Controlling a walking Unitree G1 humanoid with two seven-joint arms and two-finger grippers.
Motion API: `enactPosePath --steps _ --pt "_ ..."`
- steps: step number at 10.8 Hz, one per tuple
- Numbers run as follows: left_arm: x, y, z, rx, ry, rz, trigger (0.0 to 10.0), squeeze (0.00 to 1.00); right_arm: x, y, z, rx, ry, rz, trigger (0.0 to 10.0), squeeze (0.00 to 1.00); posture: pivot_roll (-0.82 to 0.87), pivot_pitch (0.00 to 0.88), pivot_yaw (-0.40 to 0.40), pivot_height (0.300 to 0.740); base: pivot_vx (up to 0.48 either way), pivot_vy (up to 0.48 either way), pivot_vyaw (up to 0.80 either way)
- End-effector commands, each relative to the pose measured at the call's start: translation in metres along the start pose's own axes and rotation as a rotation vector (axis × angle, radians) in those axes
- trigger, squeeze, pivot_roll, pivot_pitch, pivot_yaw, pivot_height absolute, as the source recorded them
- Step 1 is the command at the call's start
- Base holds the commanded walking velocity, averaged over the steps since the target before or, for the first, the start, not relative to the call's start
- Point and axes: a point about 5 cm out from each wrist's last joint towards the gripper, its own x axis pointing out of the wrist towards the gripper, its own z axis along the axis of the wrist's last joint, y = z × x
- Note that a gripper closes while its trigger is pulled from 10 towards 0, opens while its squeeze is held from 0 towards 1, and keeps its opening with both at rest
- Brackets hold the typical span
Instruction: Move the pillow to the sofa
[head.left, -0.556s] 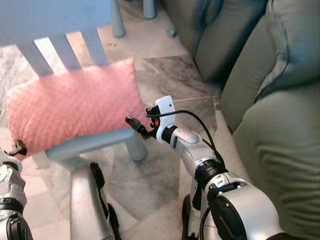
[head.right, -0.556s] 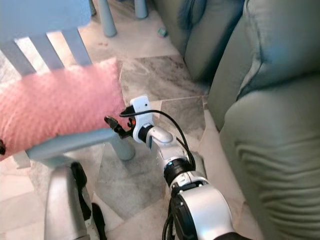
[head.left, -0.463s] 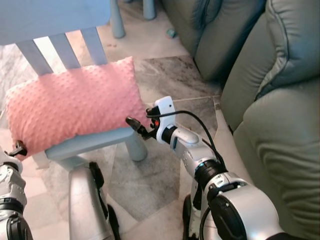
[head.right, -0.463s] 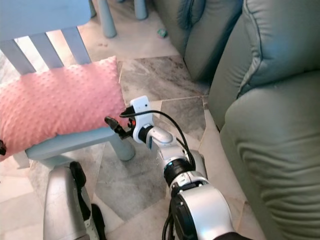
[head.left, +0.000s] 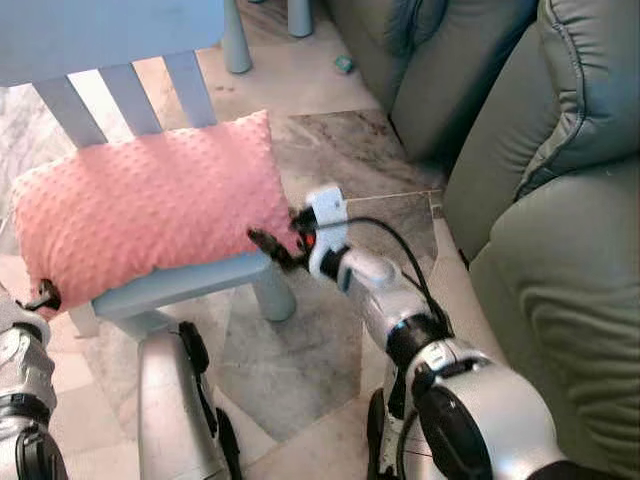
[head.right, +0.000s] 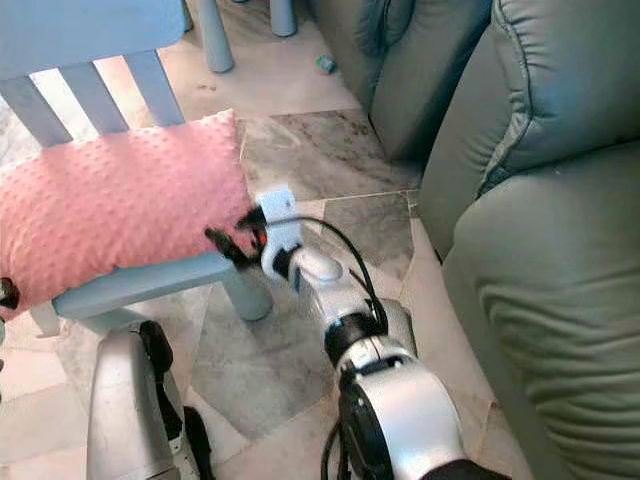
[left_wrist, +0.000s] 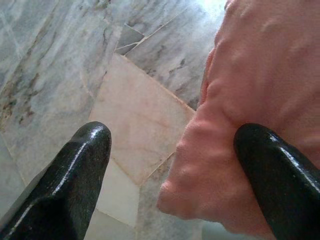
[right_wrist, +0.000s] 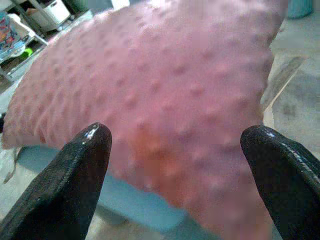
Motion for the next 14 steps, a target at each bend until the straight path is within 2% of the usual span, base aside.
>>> enactPosePath --steps 1,2,3,4,5,6,7,8,9,10,11,12,13,14 --pt "-0.001 0.003 -0.008 0.016 0.038 -0.003 10.0 0.0 0.005 0.01 -0.004 0.03 0.012 0.01 10.0 0.0 -0.06 0.388 -0.004 0.43 0.0 0.0 0.0" --pt "0.001 -0.012 -0.003 0.001 0.031 -0.06 10.0 0.0 0.008 0.012 0.0 0.023 -0.001 -0.007 10.0 0.0 -0.06 0.394 -0.004 0.43 0.0 0.0 0.0" --pt "0.002 -0.02 0.005 0.007 0.0 -0.088 10.0 0.0 0.009 0.012 0.004 0.027 -0.021 -0.015 10.0 0.0 -0.06 0.394 -0.005 0.43 0.0 0.0 0.0" --pt "0.004 -0.03 0.013 -0.031 -0.017 -0.123 10.0 0.0 0.008 0.008 0.005 0.036 -0.019 -0.055 10.0 0.0 -0.06 0.394 -0.005 0.43 0.0 0.0 0.0" --pt "0.004 -0.037 0.012 -0.114 0.009 -0.164 10.0 0.0 0.007 0.005 0.0 0.068 0.003 -0.083 10.0 0.0 -0.06 0.395 -0.005 0.43 0.0 0.0 0.0" --pt "0.002 -0.052 0.005 -0.275 0.075 -0.267 10.0 0.0 0.007 0.01 -0.008 0.116 0.036 -0.068 10.0 0.0 -0.06 0.396 -0.004 0.43 0.0 0.0 0.0" --pt "0.0 -0.06 0.001 -0.309 0.109 -0.325 10.0 0.0 0.008 0.013 -0.009 0.123 0.039 -0.054 10.0 0.0 -0.06 0.395 -0.003 0.43 0.0 0.0 0.0" --pt "-0.001 -0.065 0.003 -0.132 0.086 -0.359 10.0 0.0 0.01 0.015 -0.004 0.107 0.016 -0.021 10.0 0.0 -0.06 0.394 0.002 0.43 0.0 0.0 0.0" --pt "0.0 -0.057 0.005 -0.008 0.061 -0.328 10.0 0.0 0.008 0.009 0.002 0.103 -0.002 -0.023 10.0 0.0 -0.05 0.387 0.008 0.43 0.0 0.0 0.0" --pt "0.001 -0.044 0.008 0.018 0.029 -0.317 10.0 0.0 0.005 0.003 0.005 0.118 -0.022 -0.016 10.0 0.0 -0.05 0.382 0.007 0.43 0.0 0.0 0.0" --pt "-0.001 -0.017 0.007 0.012 0.011 -0.254 10.0 0.0 -0.001 -0.004 0.005 0.124 -0.045 0.004 10.0 0.0 -0.05 0.374 0.007 0.43 0.0 0.0 0.0" --pt "-0.003 0.002 0.004 0.026 0.014 -0.199 10.0 0.0 -0.005 -0.007 0.004 0.126 -0.054 0.022 10.0 0.0 -0.06 0.361 0.011 0.43 0.0 0.0 0.0" --pt "-0.011 0.03 0.01 0.105 -0.024 -0.104 10.0 0.0 -0.01 -0.011 0.006 0.109 -0.072 0.053 10.0 0.0 -0.06 0.348 0.018 0.43 0.0 0.0 0.0" --pt "-0.016 0.038 0.017 0.112 -0.066 -0.075 10.0 0.0 -0.012 -0.013 0.006 0.112 -0.078 0.061 10.0 0.0 -0.05 0.343 0.021 0.43 0.0 0.0 0.0"
